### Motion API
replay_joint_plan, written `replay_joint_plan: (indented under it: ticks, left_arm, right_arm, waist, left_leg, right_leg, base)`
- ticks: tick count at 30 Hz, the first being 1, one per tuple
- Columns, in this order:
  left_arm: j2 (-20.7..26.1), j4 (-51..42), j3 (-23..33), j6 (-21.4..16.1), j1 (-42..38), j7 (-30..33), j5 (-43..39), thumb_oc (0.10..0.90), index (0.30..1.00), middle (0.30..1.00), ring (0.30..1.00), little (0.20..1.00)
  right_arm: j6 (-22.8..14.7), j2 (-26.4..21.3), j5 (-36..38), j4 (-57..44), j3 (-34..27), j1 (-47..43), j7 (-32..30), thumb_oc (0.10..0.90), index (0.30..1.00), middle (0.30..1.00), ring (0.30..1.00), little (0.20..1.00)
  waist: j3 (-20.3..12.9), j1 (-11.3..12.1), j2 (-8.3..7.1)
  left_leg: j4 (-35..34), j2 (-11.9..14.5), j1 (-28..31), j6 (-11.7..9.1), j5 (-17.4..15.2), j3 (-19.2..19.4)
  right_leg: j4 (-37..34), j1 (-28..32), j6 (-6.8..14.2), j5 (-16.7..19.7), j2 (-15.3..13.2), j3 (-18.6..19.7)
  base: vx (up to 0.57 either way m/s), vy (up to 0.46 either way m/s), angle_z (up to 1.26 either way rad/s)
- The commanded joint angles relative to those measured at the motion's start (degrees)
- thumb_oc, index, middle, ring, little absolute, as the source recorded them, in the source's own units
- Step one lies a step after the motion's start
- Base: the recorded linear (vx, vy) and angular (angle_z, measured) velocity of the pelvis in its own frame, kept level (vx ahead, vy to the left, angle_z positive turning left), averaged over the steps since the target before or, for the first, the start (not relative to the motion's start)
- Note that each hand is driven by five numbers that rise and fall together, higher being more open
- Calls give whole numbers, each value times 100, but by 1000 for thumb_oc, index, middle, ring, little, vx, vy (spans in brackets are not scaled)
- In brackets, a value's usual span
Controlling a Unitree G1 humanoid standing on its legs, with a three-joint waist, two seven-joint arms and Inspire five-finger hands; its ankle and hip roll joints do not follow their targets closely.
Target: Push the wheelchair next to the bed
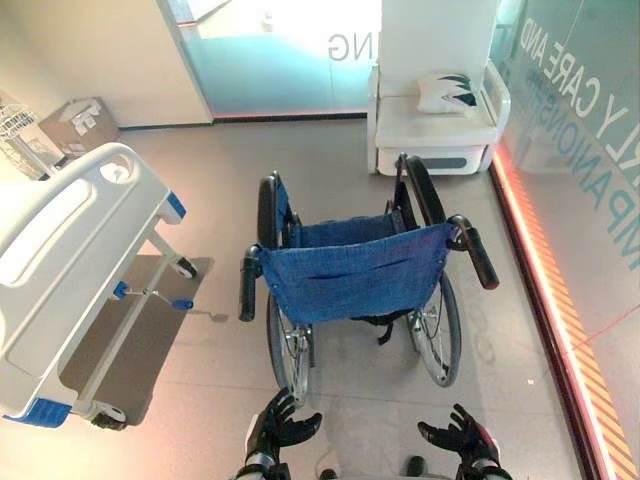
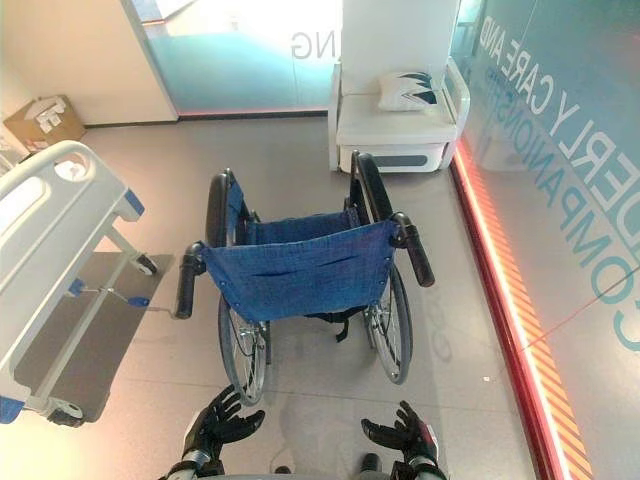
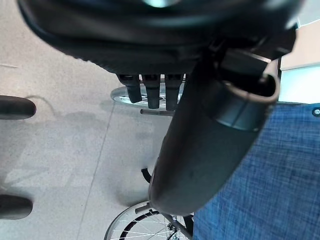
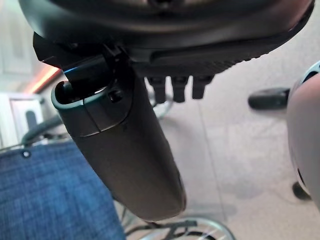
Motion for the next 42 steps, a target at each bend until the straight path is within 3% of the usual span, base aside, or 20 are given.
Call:
replay_joint_plan:
  ticks: [1, 11, 16, 22, 27, 32, 37, 42]
  left_arm:
    - [43, -159, 94, -410, -287, -78, 52, 800, 900, 900, 900, 900]
    - [62, -95, 134, -234, -296, -42, 107, 800, 900, 900, 900, 900]
    - [64, -30, 95, -71, -326, -408, 77, 800, 900, 900, 900, 900]
    - [176, -272, 360, 103, -352, -609, -740, 800, 900, 900, 900, 900]
    - [660, -964, 1077, 158, -295, -257, -1011, 800, 900, 900, 900, 900]
    - [1250, -1452, 1542, 86, -497, 364, -998, 800, 900, 900, 900, 900]
    - [1681, -1728, 1804, 20, -750, 592, -1175, 800, 900, 900, 900, 900]
    - [2184, -2253, 1985, -27, -1099, 889, -1094, 800, 900, 900, 900, 900]
  right_arm:
    - [-275, 66, 322, -188, 64, -366, 269, 800, 900, 900, 900, 900]
    - [-81, 90, 169, -89, 126, -399, 182, 800, 900, 900, 900, 900]
    - [135, 68, 131, -31, 158, -425, 404, 800, 900, 900, 900, 900]
    - [89, -112, 432, -337, 42, -471, 406, 800, 900, 900, 900, 900]
    - [40, -636, 774, -1053, -553, -555, 199, 800, 900, 900, 900, 900]
    - [80, -1610, 966, -1424, -1275, -944, 398, 800, 900, 900, 900, 900]
    - [33, -2271, 1116, -1637, -1627, -1360, 309, 800, 900, 900, 900, 900]
    - [74, -2737, 1003, -2214, -1679, -1773, -220, 800, 900, 900, 900, 900]
  waist:
    - [-32, 19, -186]
    - [-41, 93, -214]
    - [-31, 99, -216]
    - [-46, 132, -239]
    - [-117, 202, -339]
    - [-178, 206, -340]
    - [-222, 188, -317]
    - [-255, 160, -305]
  left_leg:
    - [16, -275, -105, 101, -229, 30]
    - [16, -280, -132, 89, -209, 1]
    - [16, -273, -142, 82, -197, 9]
    - [16, -273, -122, 68, -198, -33]
    - [16, -228, -107, 61, -221, -11]
    - [16, -233, -56, 52, -260, -25]
    - [16, -246, -34, 30, -291, -41]
    - [16, -254, -42, -9, -285, -45]
  right_leg:
    - [384, 140, -135, -527, 48, -94]
    - [353, 172, -147, -527, 53, -180]
    - [356, 172, -154, -529, 56, -192]
    - [345, 200, -128, -504, 45, -218]
    - [280, 244, -108, -477, 66, -233]
    - [222, 303, -122, -486, 80, -198]
    - [186, 333, -123, -510, 77, -178]
    - [154, 344, -120, -513, 58, -158]
  base:
    - [0, 0, 0]
    - [0, -14, 1]
    - [-3, -7, 3]
    - [8, -20, 5]
    - [37, -71, 1]
    - [49, -9, 4]
    - [0, 0, 0]
    - [1, 6, 0]
